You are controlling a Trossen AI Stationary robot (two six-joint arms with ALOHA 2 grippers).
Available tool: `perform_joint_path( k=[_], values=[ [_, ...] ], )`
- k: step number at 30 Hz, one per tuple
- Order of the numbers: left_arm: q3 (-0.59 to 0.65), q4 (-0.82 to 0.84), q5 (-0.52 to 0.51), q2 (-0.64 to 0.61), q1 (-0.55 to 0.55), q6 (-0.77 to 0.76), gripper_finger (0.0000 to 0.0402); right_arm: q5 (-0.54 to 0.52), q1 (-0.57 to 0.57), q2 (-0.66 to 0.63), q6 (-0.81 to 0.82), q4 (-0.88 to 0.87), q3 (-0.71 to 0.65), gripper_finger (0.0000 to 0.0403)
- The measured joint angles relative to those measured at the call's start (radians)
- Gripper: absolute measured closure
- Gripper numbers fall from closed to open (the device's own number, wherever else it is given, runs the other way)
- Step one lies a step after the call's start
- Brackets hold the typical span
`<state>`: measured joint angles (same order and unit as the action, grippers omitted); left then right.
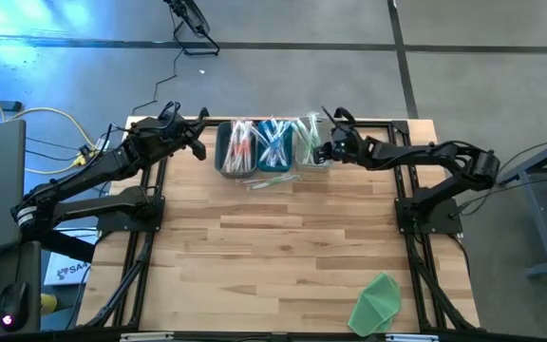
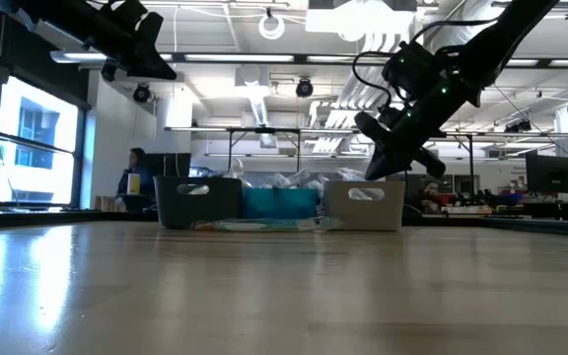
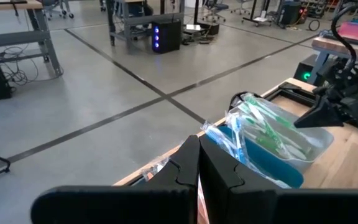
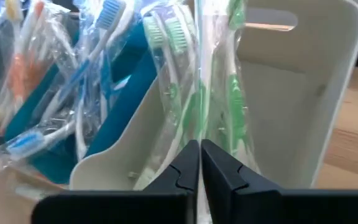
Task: Pick & Place Toothbrushes
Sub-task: Put the green toothbrush into the white bin
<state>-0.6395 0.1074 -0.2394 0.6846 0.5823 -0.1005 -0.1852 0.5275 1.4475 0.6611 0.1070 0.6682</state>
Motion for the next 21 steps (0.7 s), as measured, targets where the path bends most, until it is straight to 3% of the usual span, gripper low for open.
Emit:
perform_joint_path(
  k=[10, 18, 21],
  values=[
    [0.0, 0.002, 0.001, 0.0, 0.0, 0.001, 0.0396, -0.007, 0.011, -0.018, 0.026, -0.002, 0.0, 0.0272],
    [0.0, 0.031, 0.001, 0.0, 0.0, -0.017, 0.0396, 0.017, -0.006, -0.134, -0.119, 0.12, 0.0, 0.0282],
    [0.0, 0.035, 0.002, 0.0, 0.0, -0.032, 0.0396, 0.096, -0.012, -0.173, -0.256, 0.196, 0.0, 0.0296]
  ],
)
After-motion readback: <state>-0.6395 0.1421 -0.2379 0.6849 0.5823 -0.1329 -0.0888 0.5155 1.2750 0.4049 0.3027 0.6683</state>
